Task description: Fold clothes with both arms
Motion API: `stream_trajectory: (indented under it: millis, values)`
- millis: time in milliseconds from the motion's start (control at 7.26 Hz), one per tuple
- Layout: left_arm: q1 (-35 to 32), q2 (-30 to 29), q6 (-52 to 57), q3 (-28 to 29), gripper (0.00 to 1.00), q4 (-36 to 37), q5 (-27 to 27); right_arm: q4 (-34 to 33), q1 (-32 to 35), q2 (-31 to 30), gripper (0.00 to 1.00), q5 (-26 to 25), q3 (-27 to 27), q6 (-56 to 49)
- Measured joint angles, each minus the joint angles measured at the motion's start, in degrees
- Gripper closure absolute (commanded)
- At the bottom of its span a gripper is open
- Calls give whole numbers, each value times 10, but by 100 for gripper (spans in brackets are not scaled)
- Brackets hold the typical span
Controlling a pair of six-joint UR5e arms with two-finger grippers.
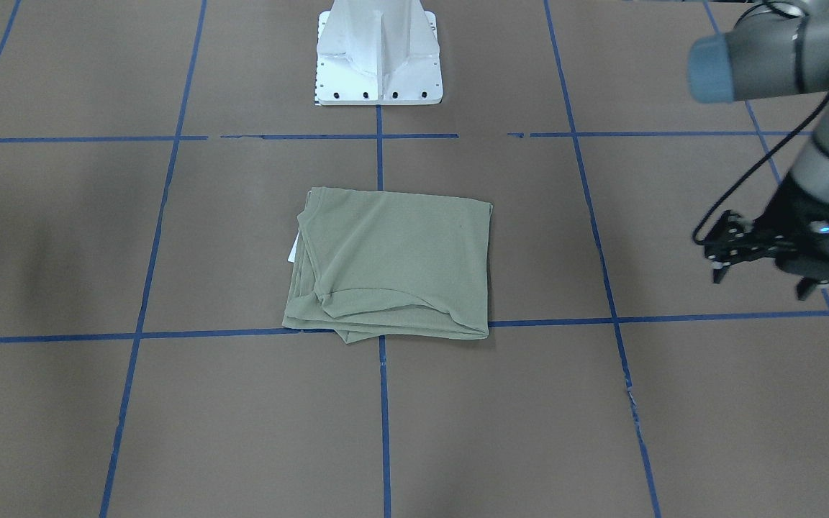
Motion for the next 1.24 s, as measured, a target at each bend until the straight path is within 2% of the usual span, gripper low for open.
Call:
stream_trajectory:
  millis: [276, 413, 827, 1240]
  values:
    - [-117, 89, 135, -21, 0, 24, -56, -35, 59, -129, 0, 7, 97, -51]
    - [-155, 137, 157, -27, 0, 24, -82, -35, 79, -197, 0, 14, 129, -53]
    - [-190, 232, 167, -37, 0, 16, -106, 34, 98, -333, 0, 22, 154, -42]
    - [-194, 275, 158, -42, 0, 12, -159, 122, 99, -382, 0, 42, 157, 13]
